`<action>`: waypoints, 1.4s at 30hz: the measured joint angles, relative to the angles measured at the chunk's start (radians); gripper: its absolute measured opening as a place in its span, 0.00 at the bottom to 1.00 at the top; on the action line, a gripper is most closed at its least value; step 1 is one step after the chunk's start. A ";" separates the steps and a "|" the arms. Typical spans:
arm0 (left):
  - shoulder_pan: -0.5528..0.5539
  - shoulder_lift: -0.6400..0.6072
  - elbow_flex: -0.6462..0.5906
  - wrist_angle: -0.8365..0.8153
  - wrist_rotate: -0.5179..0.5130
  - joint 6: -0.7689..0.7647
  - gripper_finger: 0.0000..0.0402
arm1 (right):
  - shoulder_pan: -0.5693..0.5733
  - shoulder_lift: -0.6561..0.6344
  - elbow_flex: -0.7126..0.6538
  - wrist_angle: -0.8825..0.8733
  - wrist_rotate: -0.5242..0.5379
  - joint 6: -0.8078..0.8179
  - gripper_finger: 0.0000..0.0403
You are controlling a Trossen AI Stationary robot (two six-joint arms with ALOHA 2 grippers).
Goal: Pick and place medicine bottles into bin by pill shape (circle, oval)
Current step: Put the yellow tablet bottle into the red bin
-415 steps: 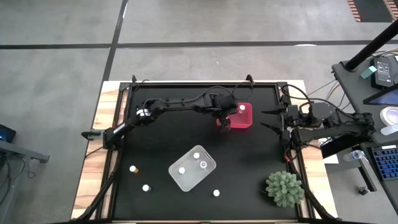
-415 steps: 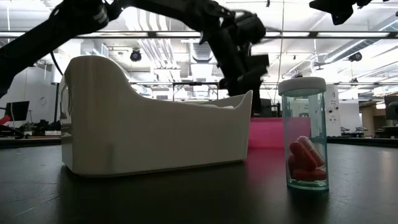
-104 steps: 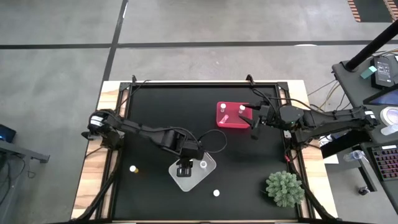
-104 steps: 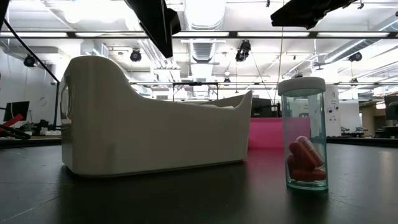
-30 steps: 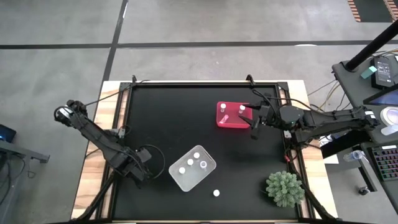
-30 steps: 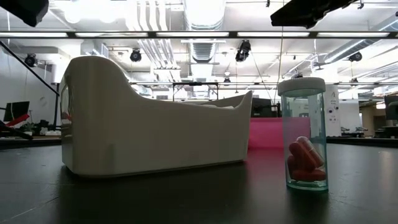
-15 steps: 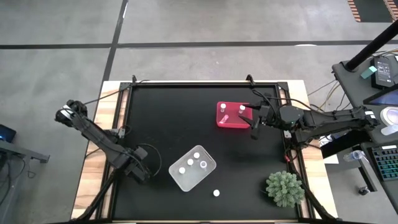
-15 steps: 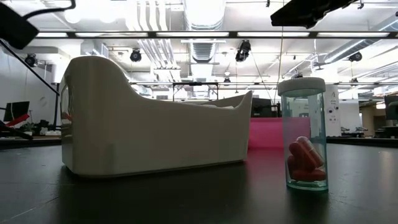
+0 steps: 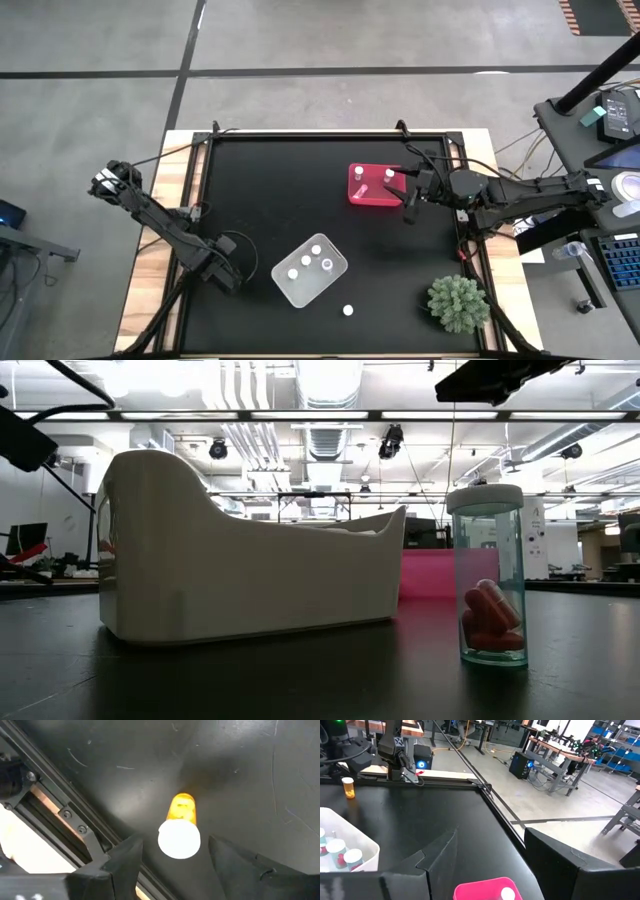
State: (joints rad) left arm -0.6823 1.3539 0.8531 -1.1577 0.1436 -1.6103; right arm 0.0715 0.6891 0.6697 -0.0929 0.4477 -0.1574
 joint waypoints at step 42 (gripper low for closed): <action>0.199 -0.002 0.361 -0.119 -0.081 0.400 0.25 | 0.000 0.083 0.013 0.004 -0.176 0.015 0.56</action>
State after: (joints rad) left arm -0.4833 1.3517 1.2141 -1.2769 0.0626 -1.2105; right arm 0.0711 0.7717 0.6823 -0.0891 0.2713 -0.1428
